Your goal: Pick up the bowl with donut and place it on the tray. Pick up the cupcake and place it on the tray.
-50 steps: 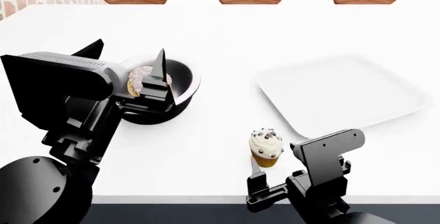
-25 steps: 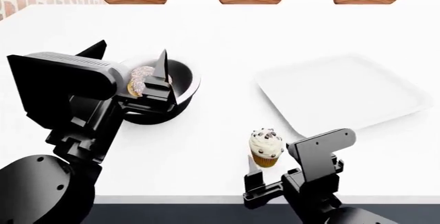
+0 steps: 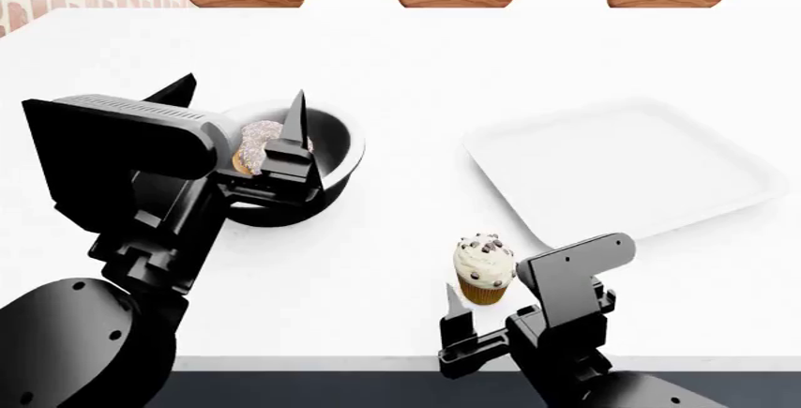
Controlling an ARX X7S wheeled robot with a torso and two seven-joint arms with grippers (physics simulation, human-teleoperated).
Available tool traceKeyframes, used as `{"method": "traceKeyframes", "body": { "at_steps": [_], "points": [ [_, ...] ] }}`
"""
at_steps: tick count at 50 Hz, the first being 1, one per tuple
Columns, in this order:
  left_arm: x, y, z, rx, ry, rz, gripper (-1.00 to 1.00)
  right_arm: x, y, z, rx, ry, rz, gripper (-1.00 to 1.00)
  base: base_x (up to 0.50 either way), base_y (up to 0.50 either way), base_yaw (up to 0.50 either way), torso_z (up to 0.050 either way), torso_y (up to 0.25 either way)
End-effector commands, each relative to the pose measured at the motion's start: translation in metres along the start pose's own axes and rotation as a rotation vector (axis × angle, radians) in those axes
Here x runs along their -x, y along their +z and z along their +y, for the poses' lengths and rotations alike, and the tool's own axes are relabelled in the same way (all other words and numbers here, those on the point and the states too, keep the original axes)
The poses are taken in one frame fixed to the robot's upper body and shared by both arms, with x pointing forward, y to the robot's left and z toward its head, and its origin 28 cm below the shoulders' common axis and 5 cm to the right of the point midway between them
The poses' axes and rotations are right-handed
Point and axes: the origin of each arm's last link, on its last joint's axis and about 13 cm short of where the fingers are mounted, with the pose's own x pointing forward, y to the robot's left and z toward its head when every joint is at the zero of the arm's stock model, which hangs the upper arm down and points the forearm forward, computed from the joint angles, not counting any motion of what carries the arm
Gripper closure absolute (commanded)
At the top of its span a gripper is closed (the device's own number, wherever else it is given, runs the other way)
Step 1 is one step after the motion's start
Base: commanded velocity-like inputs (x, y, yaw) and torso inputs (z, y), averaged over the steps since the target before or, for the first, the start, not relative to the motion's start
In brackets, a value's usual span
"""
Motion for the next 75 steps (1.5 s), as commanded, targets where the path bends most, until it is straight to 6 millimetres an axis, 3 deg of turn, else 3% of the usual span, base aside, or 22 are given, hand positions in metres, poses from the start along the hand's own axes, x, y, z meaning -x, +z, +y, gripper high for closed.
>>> {"method": "traceKeyframes", "body": {
  "at_steps": [1,10,11,29,53,64,75],
  "points": [
    [0.000,-0.001,0.000,0.001,0.001,0.001,-1.00,-0.003,0.000,0.000,0.002,0.008,0.002,-1.00,0.00,0.00,0.00,0.000,0.000],
    [0.000,-0.001,0.000,0.000,0.000,0.002,-1.00,-0.003,-0.001,0.000,0.003,0.006,0.002,-1.00,0.00,0.00,0.00,0.000,0.000],
    [0.000,-0.001,0.000,0.000,0.000,0.001,-1.00,-0.003,-0.001,0.000,0.003,0.004,0.001,1.00,0.00,0.00,0.00,0.000,0.000],
    [0.001,-0.001,0.000,0.001,0.002,-0.001,-1.00,0.000,0.001,-0.001,0.017,-0.015,-0.027,1.00,0.00,0.00,0.00,0.000,0.000],
    [0.001,0.005,0.002,-0.014,-0.010,0.018,-1.00,0.036,0.037,-0.004,0.102,-0.097,-0.194,1.00,0.00,0.00,0.00,0.000,0.000],
    [0.000,0.013,0.003,-0.100,-0.069,0.142,-1.00,0.054,0.044,-0.009,0.115,-0.152,-0.259,1.00,0.00,0.00,0.00,0.000,0.000],
    [0.004,0.029,0.002,-0.091,-0.147,0.266,-1.00,0.055,0.043,-0.013,0.102,-0.169,-0.272,1.00,0.00,0.00,0.00,0.000,0.000]
  ]
}}
